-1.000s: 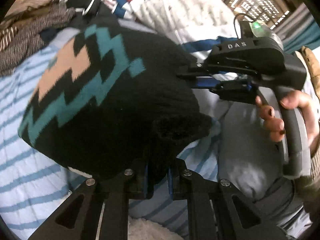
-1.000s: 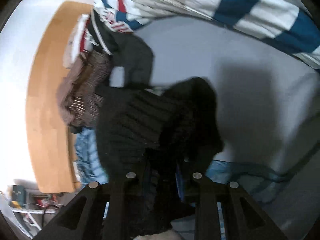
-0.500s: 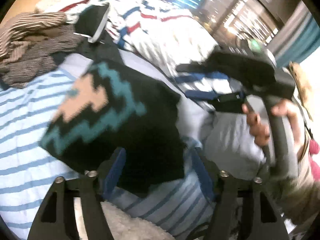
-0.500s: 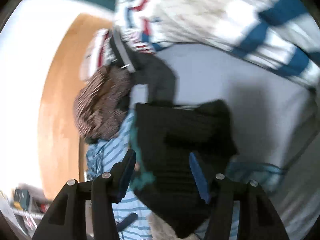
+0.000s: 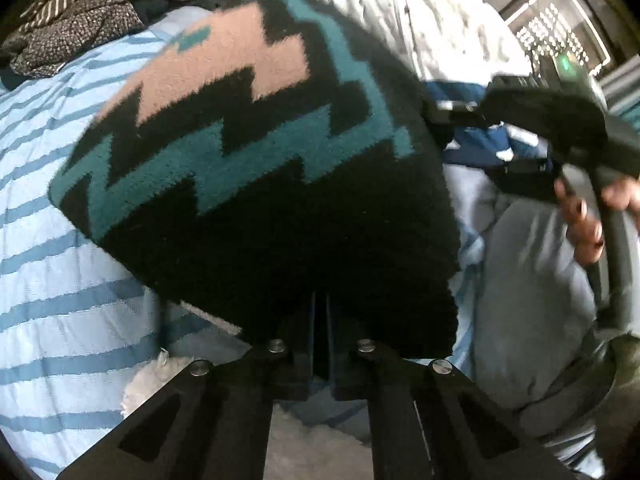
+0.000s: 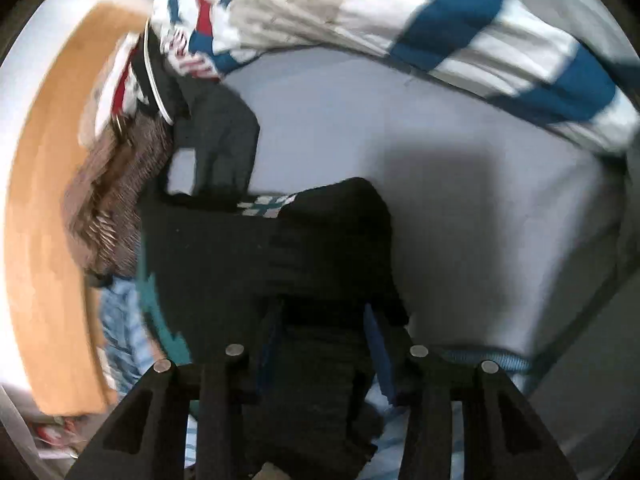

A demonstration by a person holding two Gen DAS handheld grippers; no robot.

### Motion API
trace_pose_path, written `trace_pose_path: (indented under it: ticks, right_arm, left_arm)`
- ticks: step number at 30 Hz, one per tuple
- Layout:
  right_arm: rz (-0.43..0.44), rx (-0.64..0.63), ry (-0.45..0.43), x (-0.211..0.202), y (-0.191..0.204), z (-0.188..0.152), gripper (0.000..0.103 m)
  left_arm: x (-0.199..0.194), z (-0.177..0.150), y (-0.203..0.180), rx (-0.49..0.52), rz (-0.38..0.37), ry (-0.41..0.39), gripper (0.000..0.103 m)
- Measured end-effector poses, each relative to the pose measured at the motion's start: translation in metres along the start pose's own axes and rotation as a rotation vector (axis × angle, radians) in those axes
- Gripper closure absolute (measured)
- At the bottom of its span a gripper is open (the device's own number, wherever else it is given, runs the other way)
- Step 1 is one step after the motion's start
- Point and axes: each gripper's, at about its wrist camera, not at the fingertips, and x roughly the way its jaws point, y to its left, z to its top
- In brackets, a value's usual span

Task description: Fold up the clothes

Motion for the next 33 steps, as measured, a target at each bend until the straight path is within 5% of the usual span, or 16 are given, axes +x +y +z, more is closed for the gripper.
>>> trace_pose_path:
  ticks: [5,8,10,13,17,23,27,33]
  right_arm:
    - [0.065,-0.158,-0.094,-0.034,0.045,-0.007,0.058]
    - [0.055,-0.264,-0.083,-0.026,0.073,-0.01,0.058]
    - [0.042,-0.282,-0.05,-0.009,0.081,-0.008,0.058]
    - [-0.024,-0.26,-0.001,0.022,0.077,0.0,0.06]
    - [-0.118,-0.197,0.047,0.044,0.05,0.008,0.06]
    - [-0.001,-0.321,-0.003,0.003,0.085,-0.005,0.059]
    - [-0.058,-0.61,-0.013,0.014,0.155,-0.011,0.059]
    - [-0.257,-0.757,0.02,0.085,0.2,0.012,0.062]
  left_arm:
    - [-0.027,0.008,-0.027,0.084,-0.118,-0.079,0.096]
    - [-0.02,0.015,-0.05,0.162,-0.091,-0.076,0.096]
    - [0.015,0.012,-0.058,0.214,-0.025,0.046,0.096]
    - [0.057,0.003,-0.043,0.127,-0.025,0.203,0.096]
    - [0.023,0.005,-0.029,0.028,-0.128,0.118,0.096]
    - [-0.057,0.017,0.014,-0.105,-0.211,-0.138,0.096]
    - [-0.057,0.04,0.072,-0.364,-0.111,-0.149,0.096]
    - [-0.02,0.044,0.09,-0.441,0.13,-0.105,0.096]
